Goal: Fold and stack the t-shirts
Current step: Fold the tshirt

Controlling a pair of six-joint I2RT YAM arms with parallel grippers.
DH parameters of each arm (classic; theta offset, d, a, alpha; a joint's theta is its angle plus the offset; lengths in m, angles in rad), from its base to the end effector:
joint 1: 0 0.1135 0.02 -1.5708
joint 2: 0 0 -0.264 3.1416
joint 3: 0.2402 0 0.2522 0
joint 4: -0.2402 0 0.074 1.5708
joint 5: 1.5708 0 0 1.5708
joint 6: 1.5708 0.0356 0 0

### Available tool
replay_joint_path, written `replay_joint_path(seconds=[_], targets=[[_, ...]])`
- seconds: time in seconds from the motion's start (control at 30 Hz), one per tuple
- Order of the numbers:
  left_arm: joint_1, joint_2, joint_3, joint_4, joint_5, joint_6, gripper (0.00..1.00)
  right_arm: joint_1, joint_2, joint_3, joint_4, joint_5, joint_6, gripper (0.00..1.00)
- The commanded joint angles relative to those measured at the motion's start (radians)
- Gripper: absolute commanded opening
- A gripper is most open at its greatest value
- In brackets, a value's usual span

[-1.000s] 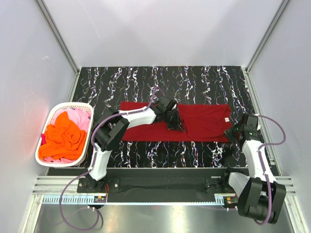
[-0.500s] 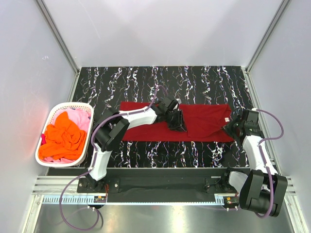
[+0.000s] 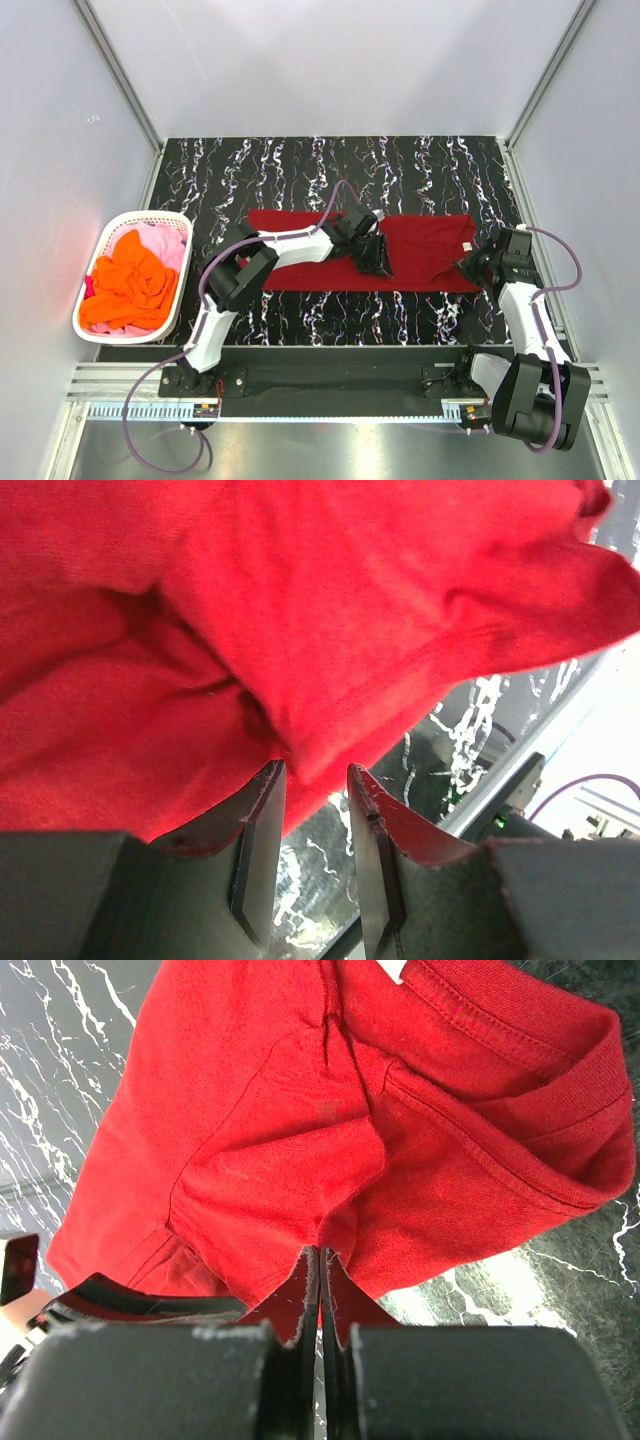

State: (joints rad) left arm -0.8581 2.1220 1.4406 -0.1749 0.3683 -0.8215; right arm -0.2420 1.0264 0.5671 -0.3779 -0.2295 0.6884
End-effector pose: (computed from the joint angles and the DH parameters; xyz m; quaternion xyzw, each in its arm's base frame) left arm 0.2888 -0.3538 0.1497 0.0809 0.9197 -0.3705 0.1018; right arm 0.1983 -0.0406 0.2038 0.3793 0.8472 0.1831 0.3238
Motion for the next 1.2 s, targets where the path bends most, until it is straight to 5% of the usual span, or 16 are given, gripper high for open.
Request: replay_joint_path(seconds=[0.0,0.73,0.93,1.17], targets=[[-0.005,0.018,0.027,0.048,-0.038,-0.014,0.36,0.001,-0.017,-0.007,0.045,-0.019,0.010,0.00],[-0.013,0.021,0.034,0.133,-0.009,-0.080,0.32,0.001,-0.023,-0.013,0.057,-0.016,0.020,0.00],[-0.007,0.009,0.032,0.153,0.006,-0.110,0.25,0.001,-0.006,0.000,0.056,0.009,0.011,0.00],[0.016,0.010,0.020,0.163,0.029,-0.175,0.02,0.001,0.070,0.050,0.062,0.036,-0.015,0.00]])
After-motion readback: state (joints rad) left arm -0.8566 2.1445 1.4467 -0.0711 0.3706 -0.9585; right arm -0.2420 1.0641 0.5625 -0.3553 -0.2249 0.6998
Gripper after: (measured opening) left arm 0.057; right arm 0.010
